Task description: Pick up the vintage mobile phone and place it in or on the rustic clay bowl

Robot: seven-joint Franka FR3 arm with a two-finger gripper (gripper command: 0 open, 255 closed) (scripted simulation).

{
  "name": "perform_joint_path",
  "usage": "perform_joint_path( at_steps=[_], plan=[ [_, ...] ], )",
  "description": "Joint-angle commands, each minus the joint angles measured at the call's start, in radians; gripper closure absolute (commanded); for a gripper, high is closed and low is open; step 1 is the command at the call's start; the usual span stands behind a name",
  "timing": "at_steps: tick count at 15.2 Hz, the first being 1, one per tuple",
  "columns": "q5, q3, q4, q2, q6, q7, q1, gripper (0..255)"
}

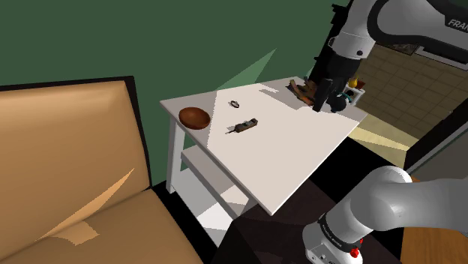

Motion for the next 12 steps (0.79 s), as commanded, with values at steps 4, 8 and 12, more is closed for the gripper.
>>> perform_joint_path(
  at_steps=[4,8,12],
  plan=[
    [0.028,0.030,-0.028,0.069,0.097,0.102,-0.025,0],
    [0.057,0.065,-0.044,0.179,0.225,0.233,-0.057,0],
    [0.073,0.095,-0.036,0.305,0.347,0.359,-0.090,0]
  ],
)
